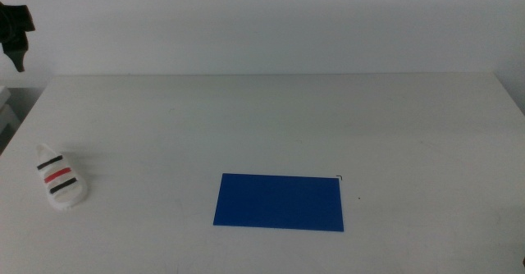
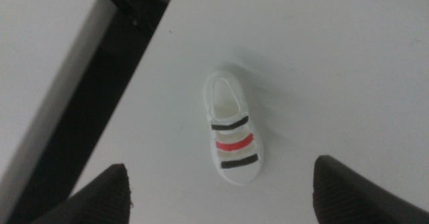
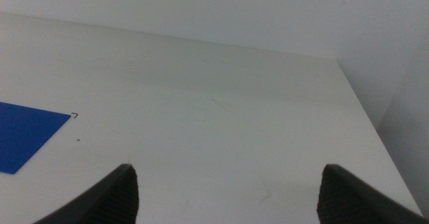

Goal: Use one arm to grab the shoe from the table and place it on the mat.

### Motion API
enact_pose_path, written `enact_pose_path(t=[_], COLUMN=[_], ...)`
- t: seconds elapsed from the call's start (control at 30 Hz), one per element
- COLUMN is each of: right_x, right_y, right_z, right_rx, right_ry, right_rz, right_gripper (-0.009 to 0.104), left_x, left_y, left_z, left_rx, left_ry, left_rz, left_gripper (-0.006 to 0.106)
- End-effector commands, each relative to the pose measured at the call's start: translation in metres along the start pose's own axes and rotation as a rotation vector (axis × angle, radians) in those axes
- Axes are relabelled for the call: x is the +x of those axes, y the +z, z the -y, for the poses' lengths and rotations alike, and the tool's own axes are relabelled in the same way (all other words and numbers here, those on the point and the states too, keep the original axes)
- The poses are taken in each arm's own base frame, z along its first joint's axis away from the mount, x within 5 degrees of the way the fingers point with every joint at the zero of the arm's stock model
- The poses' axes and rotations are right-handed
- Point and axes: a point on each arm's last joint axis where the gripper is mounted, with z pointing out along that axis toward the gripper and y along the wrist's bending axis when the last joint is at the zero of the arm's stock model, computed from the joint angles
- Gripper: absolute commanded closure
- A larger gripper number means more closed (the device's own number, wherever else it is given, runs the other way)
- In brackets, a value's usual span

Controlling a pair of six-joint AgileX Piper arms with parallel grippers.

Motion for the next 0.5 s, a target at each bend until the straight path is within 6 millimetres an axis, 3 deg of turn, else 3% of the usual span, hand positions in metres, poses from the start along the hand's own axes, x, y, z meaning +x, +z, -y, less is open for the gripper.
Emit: enact_pose_path(t=[0.0,0.27,0.47], right_x=[-0.005,-0.005,-0.005], right_y=[0.0,0.0,0.0], right_z=[0.0,0.0,0.0], right_rx=[0.007,0.007,0.007], right_ry=[-0.021,-0.021,-0.021], right_rz=[0.064,0.064,0.064], right_gripper=[0.017,0.017,0.017], left_x=[-0.01,-0.027,-0.03], left_y=[-0.002,0.062,0.103], left_z=[-0.014,-0.038,-0.032], left_rx=[0.009,0.101,0.079], left_ry=[-0.048,-0.186,-0.22], left_rz=[-0.047,-0.218,-0.277], left_gripper=[0.007,0.007,0.007])
